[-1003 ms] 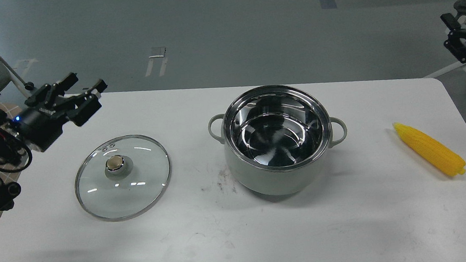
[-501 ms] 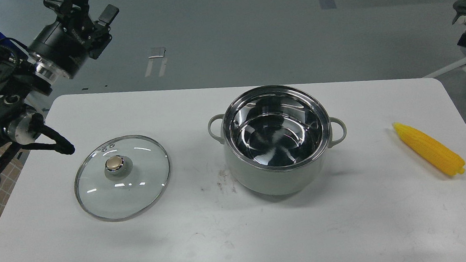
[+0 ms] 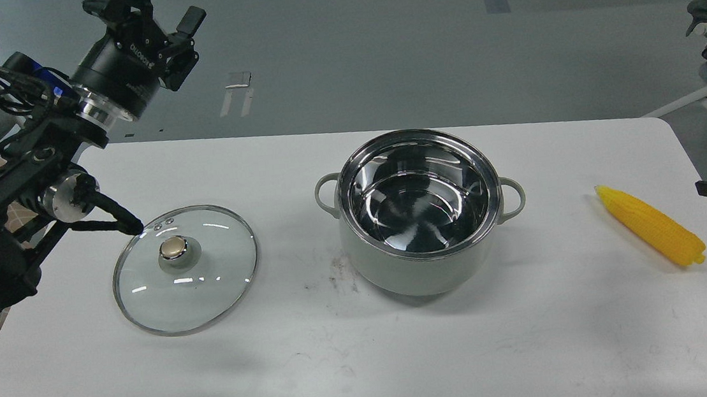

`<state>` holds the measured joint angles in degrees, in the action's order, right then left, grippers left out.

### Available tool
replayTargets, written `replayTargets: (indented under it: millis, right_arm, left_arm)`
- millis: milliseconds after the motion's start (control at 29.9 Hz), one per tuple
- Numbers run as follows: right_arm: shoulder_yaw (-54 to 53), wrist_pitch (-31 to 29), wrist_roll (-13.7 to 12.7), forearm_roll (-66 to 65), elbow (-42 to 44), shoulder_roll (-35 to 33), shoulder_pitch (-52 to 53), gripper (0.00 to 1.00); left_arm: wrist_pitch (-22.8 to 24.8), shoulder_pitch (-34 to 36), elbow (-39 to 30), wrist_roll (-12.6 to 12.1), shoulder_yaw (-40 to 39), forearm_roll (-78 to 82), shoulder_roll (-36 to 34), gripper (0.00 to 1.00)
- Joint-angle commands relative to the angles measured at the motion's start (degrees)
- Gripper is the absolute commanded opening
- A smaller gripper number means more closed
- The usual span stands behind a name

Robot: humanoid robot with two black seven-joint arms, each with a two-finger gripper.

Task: Open pot and put corn in
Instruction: 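Lower the right gripper and grasp the yellow corn cob, then lift the corn cob up with the right gripper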

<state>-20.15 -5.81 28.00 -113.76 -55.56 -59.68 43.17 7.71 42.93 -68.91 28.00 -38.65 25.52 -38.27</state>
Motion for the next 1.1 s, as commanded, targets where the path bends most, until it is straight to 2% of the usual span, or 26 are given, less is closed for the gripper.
replayTargets:
  millis: [0,234,468,535,602,635,668,735,769,835,969,1069]
  right_arm:
    - [2.0,1.1,0.0,-0.9,3.5,4.0,-0.2,1.00]
    - [2.9,2.5,0.0,-0.9,10.3,12.6,-1.9,1.00]
    - [5.8,4.9,0.0,-1.8,15.7,17.1,-2.6,0.90]
    - [7.5,5.4,0.0,-1.9,17.9,18.5,-2.5,0.76]
    - [7.8,5.5,0.0,-1.8,18.3,18.9,-2.5,0.57]
    - [7.7,5.5,0.0,-1.8,18.3,18.9,-2.5,0.35]
    - [7.7,5.5,0.0,-1.8,18.3,18.9,-2.5,0.25]
    - [7.7,5.6,0.0,-1.8,18.3,18.7,-2.6,0.13]
    - [7.7,5.7,0.0,-1.8,18.3,18.6,-2.5,0.11]
    - [7.7,6.9,0.0,-1.7,18.2,18.4,-2.6,0.00]
    - [7.6,7.7,0.0,-1.4,17.1,17.3,-2.6,0.00]
    - [7.1,7.8,0.0,-0.4,12.2,14.3,-1.6,0.00]
  left_arm:
    - [0.0,-0.7,-0.8,0.0,-0.6,0.1,0.4,0.95]
    - [-0.1,-2.1,-2.4,0.0,-1.7,0.3,0.3,0.95]
    - [-0.1,-2.9,-2.5,0.0,-2.0,0.3,0.2,0.95]
    - [-0.1,-2.9,-2.5,0.0,-2.0,0.3,0.2,0.95]
    - [-0.1,-2.9,-2.5,0.0,-2.1,0.3,0.2,0.95]
    - [-0.1,-2.9,-2.5,0.0,-2.1,0.3,0.1,0.95]
    - [-0.1,-2.9,-2.5,0.0,-2.1,0.3,0.2,0.95]
    - [-0.1,-2.9,-2.7,0.0,-2.4,0.3,0.2,0.95]
    - [-0.1,-2.9,-2.8,0.0,-2.4,0.3,0.2,0.95]
    - [-0.1,-2.9,-2.8,0.0,-2.3,0.3,0.2,0.95]
    - [-0.1,-2.9,-2.8,0.0,-2.4,0.3,0.2,0.95]
    - [-0.1,-2.9,-2.9,0.0,-2.5,0.3,0.2,0.95]
